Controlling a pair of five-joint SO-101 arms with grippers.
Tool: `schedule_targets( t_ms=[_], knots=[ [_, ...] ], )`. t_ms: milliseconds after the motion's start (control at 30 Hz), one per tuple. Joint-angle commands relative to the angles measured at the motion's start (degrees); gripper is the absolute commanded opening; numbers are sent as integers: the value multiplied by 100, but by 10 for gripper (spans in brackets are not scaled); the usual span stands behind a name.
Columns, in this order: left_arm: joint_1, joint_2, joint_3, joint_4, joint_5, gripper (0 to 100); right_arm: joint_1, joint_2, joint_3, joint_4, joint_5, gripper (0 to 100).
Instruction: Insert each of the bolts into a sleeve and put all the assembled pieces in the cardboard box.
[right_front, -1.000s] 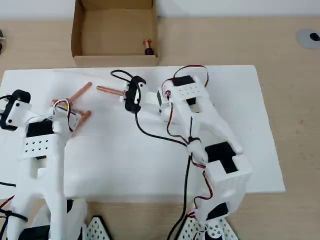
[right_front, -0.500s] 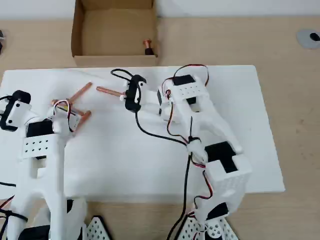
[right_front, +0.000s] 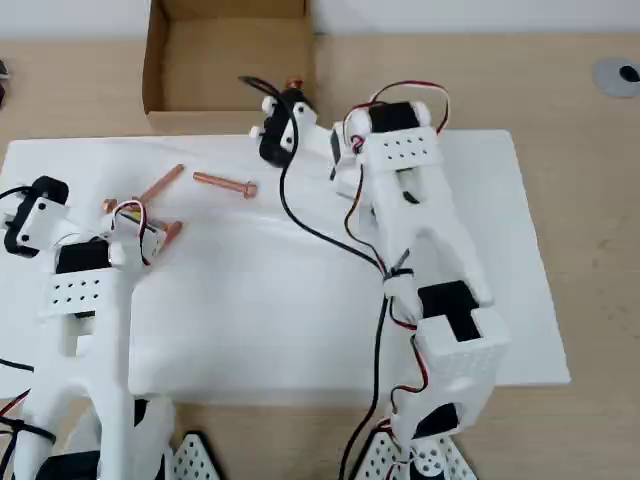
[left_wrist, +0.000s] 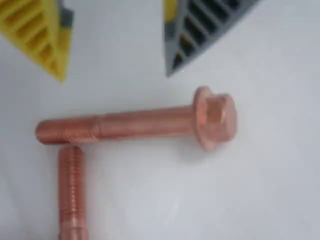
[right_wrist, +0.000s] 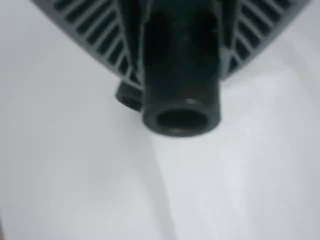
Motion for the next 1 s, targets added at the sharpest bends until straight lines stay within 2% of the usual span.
schedule_targets(
  t_ms=[0,167,400,533,667,733,833,967],
  knots=[
    [70,-40,-79,-9,-9,147,57,-48,-681,264,-378,11],
    [220,13,-62,-132,360,150,-127,-444,-927,440,-695,11],
    [527,22,413,-1213,1319,147,-505,-1121,-505,466,-677,11],
    [70,4,862,-1600,1222,149,-426,-1174,-295,484,-668,11],
    [-888,-31,730,-1591,97,147,-268,-1305,-321,633,-668,11],
    [-1187,-13,484,-1503,-967,147,-242,-1411,-286,756,-668,11],
    [-1029,-31,-53,-870,-2681,147,-215,-1604,-277,923,-686,11],
    [-316,-31,-826,158,-4782,147,-215,-1912,-277,1187,-686,11]
  ],
)
